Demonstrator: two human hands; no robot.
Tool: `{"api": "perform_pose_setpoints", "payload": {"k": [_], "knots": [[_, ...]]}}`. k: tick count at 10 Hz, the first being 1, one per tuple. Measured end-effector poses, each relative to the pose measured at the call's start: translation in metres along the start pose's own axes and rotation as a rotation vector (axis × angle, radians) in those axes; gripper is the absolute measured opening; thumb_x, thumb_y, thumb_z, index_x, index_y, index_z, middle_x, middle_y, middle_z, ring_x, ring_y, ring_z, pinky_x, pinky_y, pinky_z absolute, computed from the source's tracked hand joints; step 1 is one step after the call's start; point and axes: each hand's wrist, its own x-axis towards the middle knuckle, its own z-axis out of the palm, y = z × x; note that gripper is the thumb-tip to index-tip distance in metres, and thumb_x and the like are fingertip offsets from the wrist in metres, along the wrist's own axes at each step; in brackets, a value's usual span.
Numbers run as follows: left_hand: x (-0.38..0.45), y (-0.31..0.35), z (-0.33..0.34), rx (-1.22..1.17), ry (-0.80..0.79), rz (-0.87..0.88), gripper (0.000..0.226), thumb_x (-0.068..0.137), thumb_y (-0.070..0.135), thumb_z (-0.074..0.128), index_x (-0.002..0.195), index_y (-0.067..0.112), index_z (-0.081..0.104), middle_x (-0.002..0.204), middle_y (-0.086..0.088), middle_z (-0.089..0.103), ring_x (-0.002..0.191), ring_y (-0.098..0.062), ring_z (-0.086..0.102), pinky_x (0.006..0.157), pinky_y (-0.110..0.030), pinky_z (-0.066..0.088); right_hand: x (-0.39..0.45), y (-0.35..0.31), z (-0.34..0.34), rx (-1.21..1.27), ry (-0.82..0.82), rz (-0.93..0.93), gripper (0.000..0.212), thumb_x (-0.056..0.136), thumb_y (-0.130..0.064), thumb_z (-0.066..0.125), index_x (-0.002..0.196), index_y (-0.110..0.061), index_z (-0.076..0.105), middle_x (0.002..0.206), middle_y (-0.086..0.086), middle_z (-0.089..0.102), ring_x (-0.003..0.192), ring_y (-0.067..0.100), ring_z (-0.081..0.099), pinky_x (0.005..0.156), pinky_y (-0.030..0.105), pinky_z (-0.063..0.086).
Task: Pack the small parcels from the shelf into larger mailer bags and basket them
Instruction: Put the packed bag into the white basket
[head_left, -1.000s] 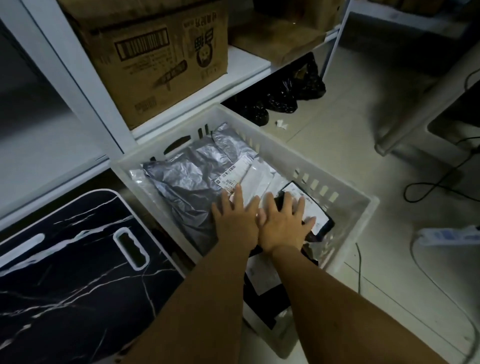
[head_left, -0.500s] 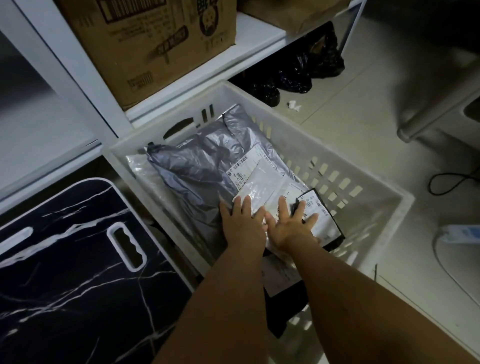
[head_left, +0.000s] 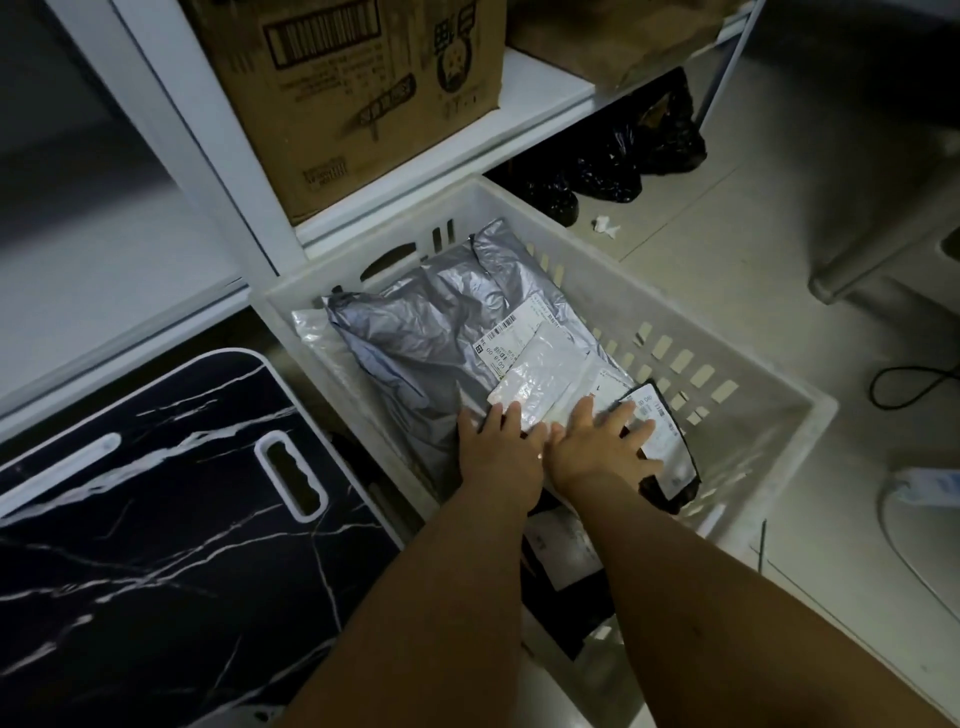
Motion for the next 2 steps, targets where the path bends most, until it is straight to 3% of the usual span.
{"api": "perform_pose_setpoints", "payload": {"k": [1,2], "knots": [[-0.018,-0.005,-0.010,-0.025,0.045,0.010,0.053,0.098,0.030,0.036,0.148,0.035,0.021,0.161,-0.006,0.004,0.147,-0.025,0.001,0.113,-0.060,0.002,-0.014,-0.004,-0.012,-0.049,0.079,-0.039,0.065,0.096,-0.050,0.037,0.152,-0.023,0.017,0.160,0.013,-0.012,0.144,0.045,-0.011,0.109,0.068,0.014],[-0.033,-0.008,-0.022,-0.028,0.105,0.032,0.048,0.101,0.030,0.030,0.149,0.033,0.021,0.161,-0.006,0.006,0.147,-0.025,0.003,0.112,-0.061,0.004,-0.027,-0.007,-0.024,-0.036,0.138,-0.077,0.052,0.100,-0.038,0.034,0.149,-0.021,0.026,0.161,0.013,-0.008,0.145,0.044,-0.009,0.110,0.067,0.013]]}}
